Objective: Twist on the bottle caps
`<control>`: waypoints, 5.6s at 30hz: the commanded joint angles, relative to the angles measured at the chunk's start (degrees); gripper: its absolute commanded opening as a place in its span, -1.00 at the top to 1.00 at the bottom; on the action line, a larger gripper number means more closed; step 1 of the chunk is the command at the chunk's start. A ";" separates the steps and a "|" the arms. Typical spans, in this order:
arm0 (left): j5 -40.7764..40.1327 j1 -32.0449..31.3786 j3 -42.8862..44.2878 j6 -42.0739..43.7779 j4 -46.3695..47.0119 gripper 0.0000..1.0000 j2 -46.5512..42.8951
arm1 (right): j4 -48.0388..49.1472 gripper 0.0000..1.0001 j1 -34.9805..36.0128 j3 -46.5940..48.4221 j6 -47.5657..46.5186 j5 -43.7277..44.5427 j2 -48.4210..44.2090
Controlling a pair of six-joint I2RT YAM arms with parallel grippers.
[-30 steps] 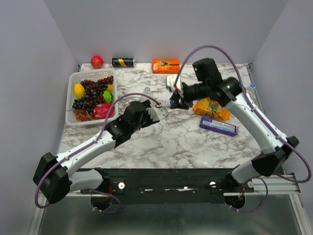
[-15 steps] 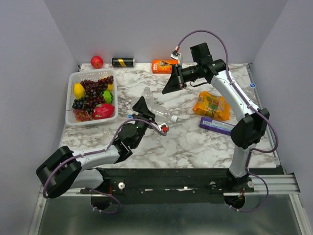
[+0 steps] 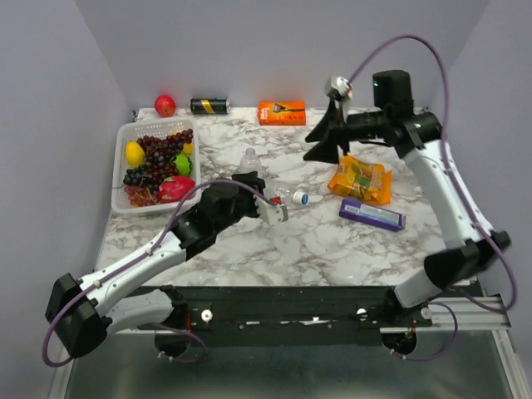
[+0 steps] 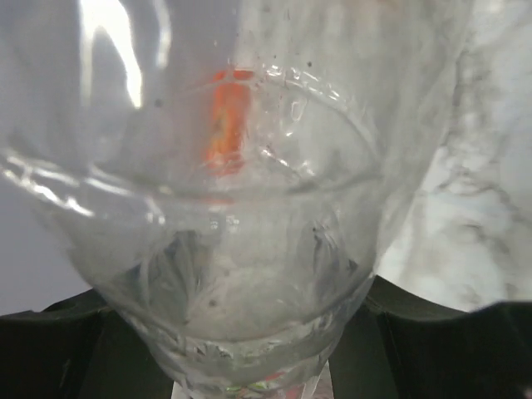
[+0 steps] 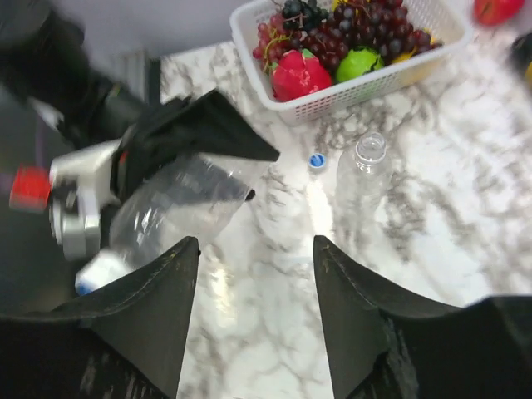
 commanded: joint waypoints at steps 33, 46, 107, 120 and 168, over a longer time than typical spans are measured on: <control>27.80 5.59 9.05 -17.22 -24.99 1.00 6.88 | -14.68 0.01 17.54 -27.73 -78.35 12.23 -20.43; 6.41 4.89 5.72 -29.41 -5.60 1.00 5.91 | -10.28 0.91 17.37 -17.64 -43.38 10.13 -13.59; 34.13 6.20 -0.79 -64.86 20.53 1.00 12.59 | 25.22 -0.54 12.18 -26.15 18.86 19.18 -15.95; 35.54 6.20 -0.53 -64.24 21.06 1.00 12.94 | 31.56 0.37 12.18 -27.29 20.53 24.19 -12.43; 14.35 13.06 2.20 -53.87 -18.05 -0.97 1.60 | 47.20 -0.07 -5.75 -23.60 3.39 36.93 12.00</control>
